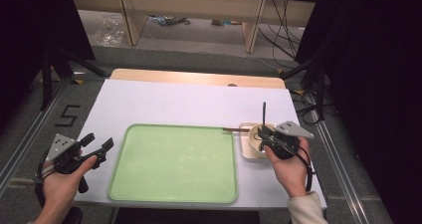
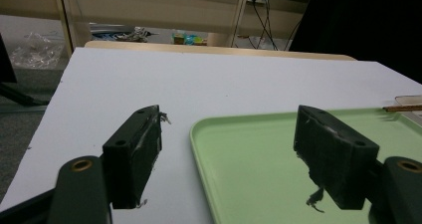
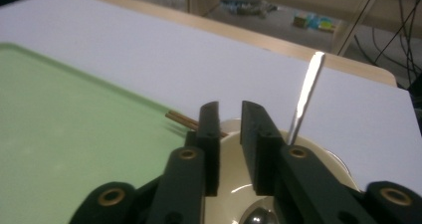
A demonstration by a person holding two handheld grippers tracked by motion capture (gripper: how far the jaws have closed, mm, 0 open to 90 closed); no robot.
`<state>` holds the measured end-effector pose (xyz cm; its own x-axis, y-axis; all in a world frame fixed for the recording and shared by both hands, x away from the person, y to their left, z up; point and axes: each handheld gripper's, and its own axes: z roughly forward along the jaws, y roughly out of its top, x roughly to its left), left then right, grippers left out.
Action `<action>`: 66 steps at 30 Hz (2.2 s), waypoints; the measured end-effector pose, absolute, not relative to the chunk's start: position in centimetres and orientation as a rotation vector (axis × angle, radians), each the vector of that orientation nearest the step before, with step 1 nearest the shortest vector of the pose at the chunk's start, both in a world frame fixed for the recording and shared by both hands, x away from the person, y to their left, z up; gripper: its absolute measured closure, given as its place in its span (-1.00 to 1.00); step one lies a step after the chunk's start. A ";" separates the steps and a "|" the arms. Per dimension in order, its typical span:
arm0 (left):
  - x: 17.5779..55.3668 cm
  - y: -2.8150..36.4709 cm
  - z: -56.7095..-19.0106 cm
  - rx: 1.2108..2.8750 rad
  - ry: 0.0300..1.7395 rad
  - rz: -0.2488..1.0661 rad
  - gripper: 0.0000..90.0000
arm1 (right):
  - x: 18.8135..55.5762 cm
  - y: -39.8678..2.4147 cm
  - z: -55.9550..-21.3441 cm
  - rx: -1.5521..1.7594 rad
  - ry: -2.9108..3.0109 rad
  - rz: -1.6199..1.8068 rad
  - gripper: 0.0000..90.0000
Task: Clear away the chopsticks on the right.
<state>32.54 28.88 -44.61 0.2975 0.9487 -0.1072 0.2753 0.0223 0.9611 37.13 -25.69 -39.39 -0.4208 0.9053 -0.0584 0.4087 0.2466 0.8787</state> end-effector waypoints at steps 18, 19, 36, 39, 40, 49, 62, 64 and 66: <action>32.2 28.7 -44.9 1.471 1.200 0.722 -0.39 | 47.0 -20.1 -39.2 1.487 2.198 0.829 1.00; 32.2 28.7 -44.9 1.471 1.200 0.722 -0.39 | 47.0 -20.1 -39.2 1.487 2.198 0.829 1.00; 31.9 28.9 -44.9 1.477 1.215 0.751 -0.39 | 50.5 -19.6 -40.8 1.773 2.253 0.544 1.00; 32.0 28.9 -45.0 1.478 1.216 0.749 -0.39 | 51.0 -19.9 -41.0 1.796 2.262 0.525 1.00; 32.1 28.9 -45.0 1.482 1.217 0.749 -0.38 | 51.1 -19.9 -41.0 1.800 2.264 0.511 1.00; 32.1 28.7 -45.0 1.478 1.216 0.729 -0.38 | 51.5 -19.7 -41.6 1.840 2.300 0.442 1.00; 32.2 28.7 -45.1 1.487 1.219 0.736 -0.37 | 51.9 -19.5 -42.2 1.829 2.306 0.391 1.00; 32.2 28.8 -45.1 1.485 1.221 0.733 -0.37 | 52.3 -19.4 -42.3 1.816 2.326 0.383 1.00; 32.2 28.8 -45.1 1.486 1.221 0.733 -0.37 | 52.3 -19.1 -42.3 1.839 2.316 0.379 1.00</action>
<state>32.15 28.79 -45.11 0.2972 0.9435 -0.1463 0.3144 0.0480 0.9481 52.31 -19.15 -42.28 -0.2312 0.9724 0.0324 0.9320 0.2117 0.2942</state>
